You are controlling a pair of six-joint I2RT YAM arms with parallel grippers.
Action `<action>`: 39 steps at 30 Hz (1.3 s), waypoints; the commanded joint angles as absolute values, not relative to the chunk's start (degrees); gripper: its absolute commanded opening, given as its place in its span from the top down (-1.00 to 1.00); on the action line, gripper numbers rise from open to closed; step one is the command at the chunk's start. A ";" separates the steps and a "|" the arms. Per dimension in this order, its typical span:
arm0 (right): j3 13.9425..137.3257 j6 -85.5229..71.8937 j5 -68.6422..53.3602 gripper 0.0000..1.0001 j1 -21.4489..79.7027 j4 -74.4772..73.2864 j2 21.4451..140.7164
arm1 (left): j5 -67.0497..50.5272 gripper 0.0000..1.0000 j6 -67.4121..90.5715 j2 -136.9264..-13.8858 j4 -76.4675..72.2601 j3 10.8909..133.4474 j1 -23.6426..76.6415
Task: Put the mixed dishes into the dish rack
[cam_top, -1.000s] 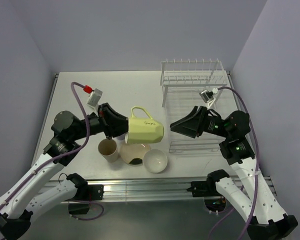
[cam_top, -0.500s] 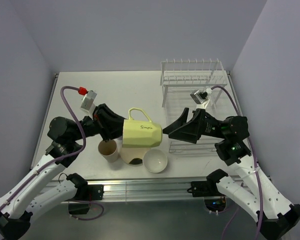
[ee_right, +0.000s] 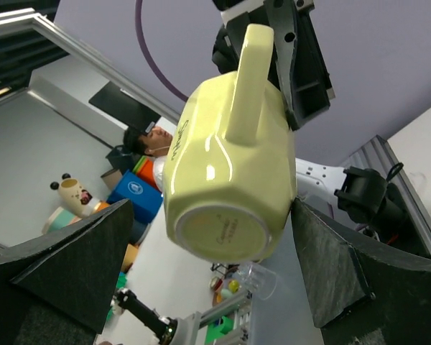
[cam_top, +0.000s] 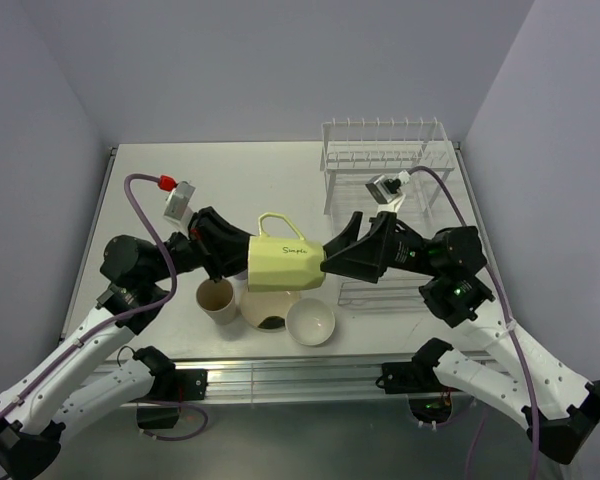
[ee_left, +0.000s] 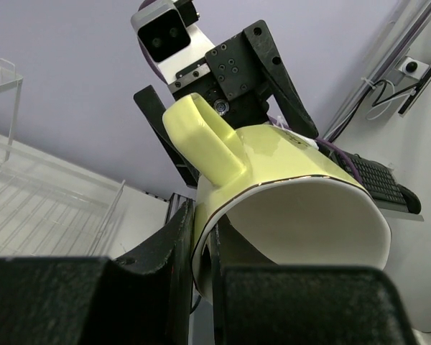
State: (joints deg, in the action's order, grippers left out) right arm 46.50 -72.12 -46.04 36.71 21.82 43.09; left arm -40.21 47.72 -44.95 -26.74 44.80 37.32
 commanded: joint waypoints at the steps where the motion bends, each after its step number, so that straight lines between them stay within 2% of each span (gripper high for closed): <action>1: 50.36 -70.93 -41.23 -0.94 39.81 25.14 45.00 | -37.53 0.99 48.08 -44.30 -34.01 45.97 37.79; 8: 50.89 -68.47 -33.14 -0.90 46.31 24.52 46.84 | -35.16 1.00 46.32 -44.47 -33.57 45.88 38.58; 19: 51.15 -70.05 -28.74 -0.84 49.30 26.37 49.39 | -35.16 1.00 43.86 -44.91 -31.82 45.70 39.29; 22: 51.15 -70.49 -29.00 -0.67 49.66 26.46 50.18 | -35.25 0.99 43.42 -44.91 -31.29 45.53 39.29; 24: 50.80 -70.84 -29.27 -0.43 50.10 26.54 50.45 | -35.24 0.99 42.72 -45.00 -30.50 45.70 39.37; 26: 50.28 -70.84 -29.53 -0.37 50.53 26.98 50.10 | -35.42 1.00 41.84 -45.17 -29.10 46.23 39.37; 28: 49.83 -70.14 -29.62 -0.43 50.89 26.20 49.22 | -35.16 1.00 41.22 -45.44 -26.91 46.84 39.29; 29: 50.27 -69.53 -29.71 -0.59 51.06 25.50 48.78 | -35.16 1.00 40.52 -45.70 -26.20 47.37 39.37; 30: 50.53 -69.26 -30.23 -0.66 51.15 23.92 48.61 | -35.42 1.00 40.17 -46.05 -25.58 47.72 39.29; 34: 51.24 -68.64 -30.94 -0.66 51.33 20.92 47.82 | -36.21 1.00 39.55 -46.84 -24.26 48.43 39.37; 36: 51.24 -68.73 -31.02 -0.27 51.42 20.13 47.55 | -36.12 1.00 39.29 -46.85 -24.08 48.34 39.29; 37: 51.24 -68.82 -31.11 0.01 51.42 20.04 47.46 | -35.95 1.00 38.94 -46.85 -24.00 48.25 39.37; 38: 51.15 -69.51 -31.55 0.70 51.50 20.04 47.63 | -35.77 1.00 38.85 -46.85 -23.65 48.34 39.29; 39: 51.07 -69.87 -31.81 1.00 51.50 20.13 47.81 | -35.77 0.99 38.67 -47.11 -23.47 48.34 39.37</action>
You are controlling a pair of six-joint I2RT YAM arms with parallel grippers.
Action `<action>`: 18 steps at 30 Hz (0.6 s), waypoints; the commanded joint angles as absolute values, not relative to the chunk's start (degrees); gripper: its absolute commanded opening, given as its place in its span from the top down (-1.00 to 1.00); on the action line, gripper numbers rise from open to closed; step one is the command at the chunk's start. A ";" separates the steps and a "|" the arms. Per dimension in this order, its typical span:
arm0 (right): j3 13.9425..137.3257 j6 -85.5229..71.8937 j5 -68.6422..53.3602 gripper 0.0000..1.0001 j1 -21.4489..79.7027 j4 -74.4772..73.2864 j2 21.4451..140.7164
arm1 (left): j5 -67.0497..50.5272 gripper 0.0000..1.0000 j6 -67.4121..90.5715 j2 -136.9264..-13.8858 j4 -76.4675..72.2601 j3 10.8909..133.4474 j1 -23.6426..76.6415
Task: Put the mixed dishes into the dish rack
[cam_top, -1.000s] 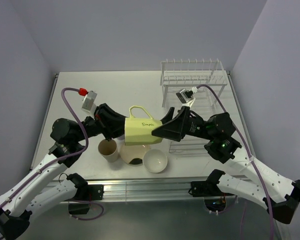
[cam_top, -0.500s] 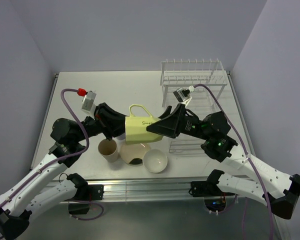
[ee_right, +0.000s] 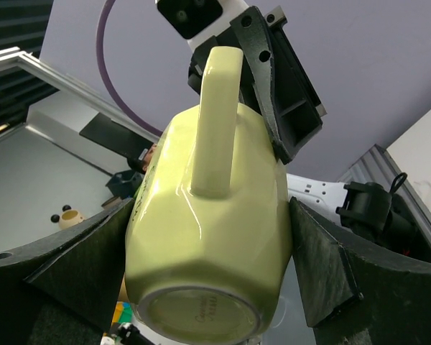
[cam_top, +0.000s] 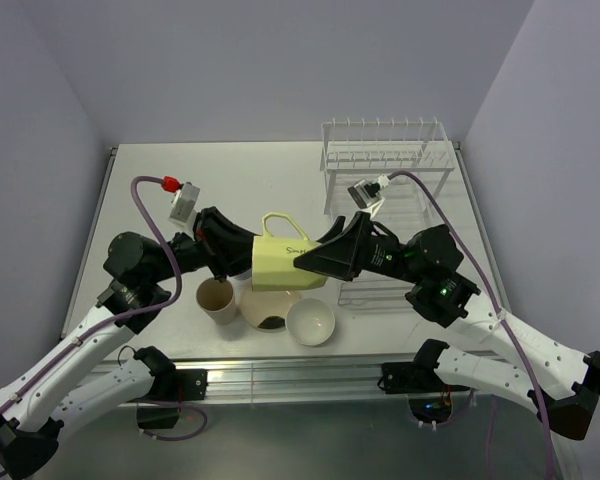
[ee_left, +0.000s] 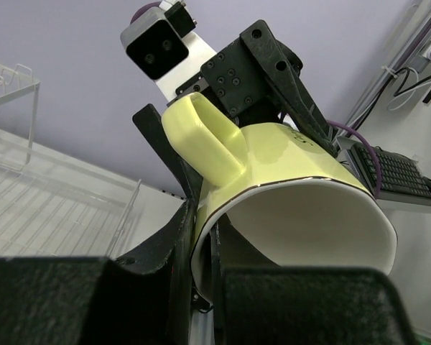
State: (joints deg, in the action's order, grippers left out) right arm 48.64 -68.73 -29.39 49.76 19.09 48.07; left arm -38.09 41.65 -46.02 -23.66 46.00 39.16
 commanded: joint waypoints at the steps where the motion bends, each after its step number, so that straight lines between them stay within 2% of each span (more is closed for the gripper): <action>1: 50.98 -70.13 -31.99 1.00 51.59 20.21 47.90 | -35.86 1.00 38.41 -47.37 -23.21 48.60 39.29; 3: 51.33 -69.70 -31.38 1.00 52.12 18.73 47.64 | -35.86 1.00 38.06 -48.16 -21.89 49.13 39.37; 4: 51.42 -69.35 -30.85 1.00 52.12 17.94 47.46 | -35.69 0.93 37.88 -48.34 -21.36 49.57 39.37; 5: 51.33 -68.82 -30.41 1.00 52.12 17.32 46.85 | -35.77 0.66 37.88 -48.51 -21.10 49.74 39.37; 7: 50.98 -68.64 -28.83 1.00 52.21 16.35 45.88 | -35.77 0.27 37.97 -48.60 -21.09 49.49 39.29; 8: 50.80 -68.38 -28.48 1.00 52.21 16.26 45.18 | -35.68 -0.02 38.14 -48.52 -21.53 49.22 39.29; 9: 50.89 -68.12 -27.87 1.00 52.12 15.65 45.00 | -35.51 -0.11 38.14 -48.17 -21.79 49.04 39.29; 13: 50.54 -68.03 -26.98 1.00 52.21 15.03 43.95 | -35.42 -0.39 38.76 -47.90 -23.03 47.99 39.29; 18: 50.19 -67.76 -25.75 1.00 52.03 13.98 43.16 | -33.50 -0.49 37.97 -47.20 -21.27 47.73 39.29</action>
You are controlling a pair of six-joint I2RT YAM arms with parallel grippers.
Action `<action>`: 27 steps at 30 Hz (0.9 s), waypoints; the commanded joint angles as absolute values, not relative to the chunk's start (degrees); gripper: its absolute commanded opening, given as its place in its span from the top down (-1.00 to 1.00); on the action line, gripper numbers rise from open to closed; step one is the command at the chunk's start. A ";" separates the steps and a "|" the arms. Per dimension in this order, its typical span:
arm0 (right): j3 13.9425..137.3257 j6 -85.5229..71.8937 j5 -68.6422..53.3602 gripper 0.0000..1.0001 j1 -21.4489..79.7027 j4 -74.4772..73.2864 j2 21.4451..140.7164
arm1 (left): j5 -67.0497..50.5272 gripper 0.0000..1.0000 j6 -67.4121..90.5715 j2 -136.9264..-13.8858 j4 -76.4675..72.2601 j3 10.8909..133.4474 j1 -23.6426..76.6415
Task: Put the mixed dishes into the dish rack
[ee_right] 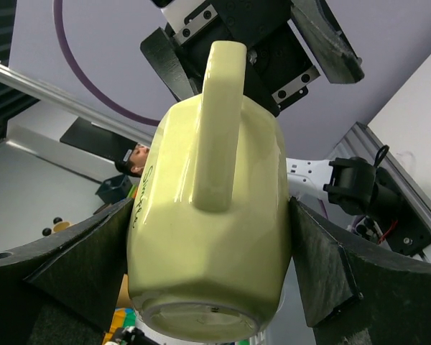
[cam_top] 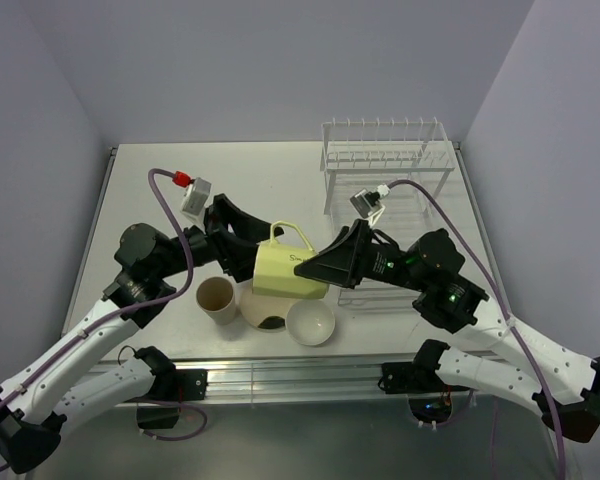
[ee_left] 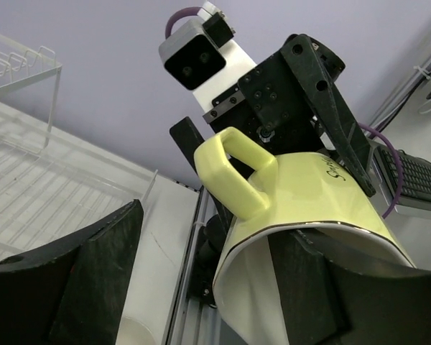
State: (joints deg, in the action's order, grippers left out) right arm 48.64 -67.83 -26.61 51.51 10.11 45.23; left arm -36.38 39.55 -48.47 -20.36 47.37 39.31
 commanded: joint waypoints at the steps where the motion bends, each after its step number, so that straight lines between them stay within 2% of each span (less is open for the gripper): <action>1: 50.27 -67.42 -25.40 1.00 52.12 13.63 42.89 | -32.79 -0.53 37.71 -46.85 -20.40 47.55 39.29; 7: 49.84 -65.83 -23.29 1.00 51.24 9.76 40.96 | -24.98 -0.71 34.90 -44.21 -13.81 47.72 39.29; 13: 48.87 -65.13 -22.41 1.00 50.01 6.94 39.73 | -21.89 -0.80 32.78 -41.66 -9.41 46.41 39.20; 21: 46.76 -65.21 -23.03 1.00 46.15 6.06 37.27 | -19.42 -0.82 29.36 -39.90 -4.57 46.06 38.94; 27: 44.83 -66.53 -28.38 1.00 37.29 5.63 34.98 | -16.97 -0.82 29.44 -38.23 -2.29 43.77 38.76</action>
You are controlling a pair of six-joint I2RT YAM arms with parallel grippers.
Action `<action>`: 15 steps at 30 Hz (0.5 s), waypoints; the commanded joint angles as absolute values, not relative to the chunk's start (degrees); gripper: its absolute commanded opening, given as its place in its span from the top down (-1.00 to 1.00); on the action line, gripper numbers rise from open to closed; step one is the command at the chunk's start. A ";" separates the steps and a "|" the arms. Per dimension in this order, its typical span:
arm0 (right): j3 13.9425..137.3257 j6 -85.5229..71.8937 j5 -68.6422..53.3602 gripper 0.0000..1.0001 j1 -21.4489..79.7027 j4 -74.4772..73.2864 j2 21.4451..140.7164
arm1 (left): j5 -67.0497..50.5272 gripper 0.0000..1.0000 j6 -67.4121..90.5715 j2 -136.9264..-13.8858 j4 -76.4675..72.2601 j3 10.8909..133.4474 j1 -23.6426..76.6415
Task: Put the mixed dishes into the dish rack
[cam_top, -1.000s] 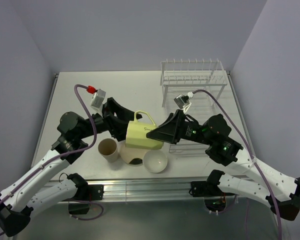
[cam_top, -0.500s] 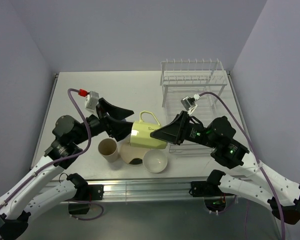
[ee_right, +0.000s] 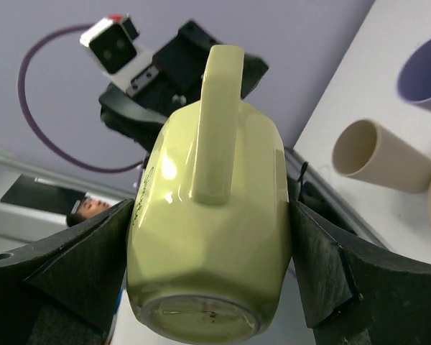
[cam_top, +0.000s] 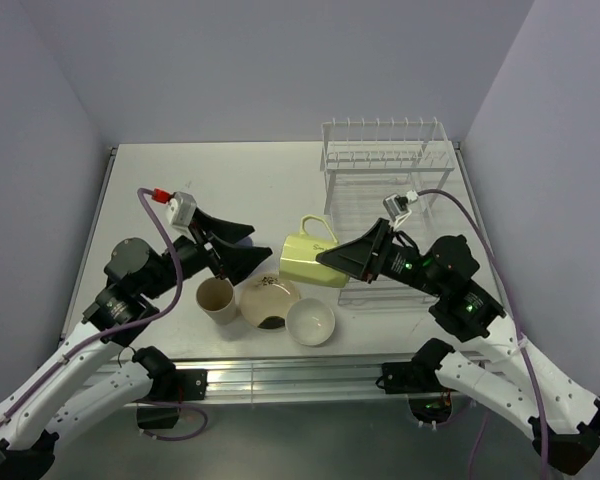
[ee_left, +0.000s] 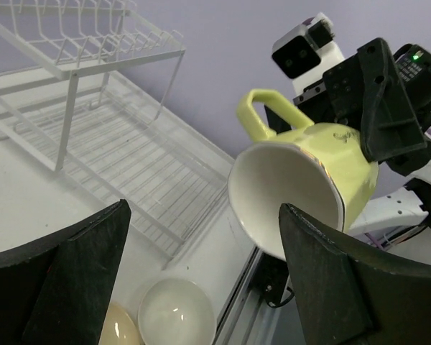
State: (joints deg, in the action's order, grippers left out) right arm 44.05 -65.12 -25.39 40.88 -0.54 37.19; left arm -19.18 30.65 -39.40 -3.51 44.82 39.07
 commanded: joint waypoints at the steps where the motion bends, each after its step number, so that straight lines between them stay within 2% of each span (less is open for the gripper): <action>1: 45.09 -65.92 -29.08 1.00 36.22 3.71 34.63 | -15.74 -0.82 29.44 -37.97 -1.76 43.68 38.67; 4: 47.53 -62.42 -28.65 1.00 33.32 -1.12 34.89 | -10.84 -0.80 29.71 -37.62 2.53 43.77 38.67; 10: 56.15 -52.39 -19.52 1.00 31.64 -20.11 39.37 | -1.24 -0.77 30.76 -39.02 12.29 47.98 38.67; 15: 60.90 -47.65 -12.14 1.00 30.24 -29.96 42.36 | -0.35 -0.74 30.41 -40.96 16.61 50.80 38.67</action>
